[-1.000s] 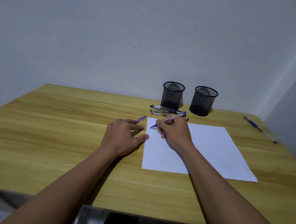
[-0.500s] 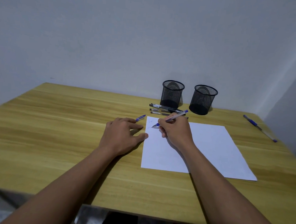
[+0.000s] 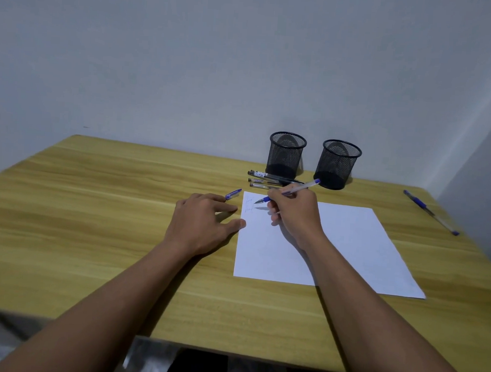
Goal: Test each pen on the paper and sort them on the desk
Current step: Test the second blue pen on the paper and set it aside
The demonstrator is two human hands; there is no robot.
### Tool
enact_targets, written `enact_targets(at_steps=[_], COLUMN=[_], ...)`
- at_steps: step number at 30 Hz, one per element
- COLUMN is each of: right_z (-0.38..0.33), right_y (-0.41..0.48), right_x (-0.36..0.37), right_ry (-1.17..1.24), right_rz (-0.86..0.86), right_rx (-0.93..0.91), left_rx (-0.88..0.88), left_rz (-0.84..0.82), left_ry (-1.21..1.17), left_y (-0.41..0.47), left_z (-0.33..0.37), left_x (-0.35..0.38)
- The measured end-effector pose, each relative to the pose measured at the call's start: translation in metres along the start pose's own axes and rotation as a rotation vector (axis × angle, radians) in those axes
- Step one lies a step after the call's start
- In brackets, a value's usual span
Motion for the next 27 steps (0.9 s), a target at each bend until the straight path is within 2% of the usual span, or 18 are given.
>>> enact_targets(at_steps=[7, 13, 15, 17, 21, 27], right_z=[-0.023, -0.027, -0.024, -0.023, -0.023, -0.033], right_y=[-0.004, -0.003, -0.001, 0.000, -0.002, -0.005], right_x=[-0.002, -0.012, -0.019, -0.026, -0.035, -0.046], right_ry=[0.040, 0.058, 0.079, 0.139, 0.274, 0.378], right_rz=[-0.098, -0.119, -0.111, -0.096, -0.089, -0.065], right_rx=[-0.044, -0.017, 0.000, 0.032, 0.110, 0.121], left_rx=[-0.238, -0.165, -0.142, -0.147, -0.195, -0.186], left_rz=[0.123, 0.025, 0.029, 0.051, 0.059, 0.021], left_ry=[-0.161, 0.060, 0.067, -0.009, -0.336, -0.542], left_y=[0.019, 0.042, 0.043, 0.043, 0.046, 0.051], left_z=[-0.010, -0.006, -0.003, 0.000, 0.018, 0.047], left_x=[-0.010, 0.013, 0.014, 0.010, 0.000, -0.005])
Point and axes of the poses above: each hand's wrist, its own y-axis towards the middle knuckle, its own x-axis out of the palm, z = x × y, the point moved 9 cm from there along y, towards the middle knuckle, and after that the axes turned 13 degrees about z, right-handed, at the moved point
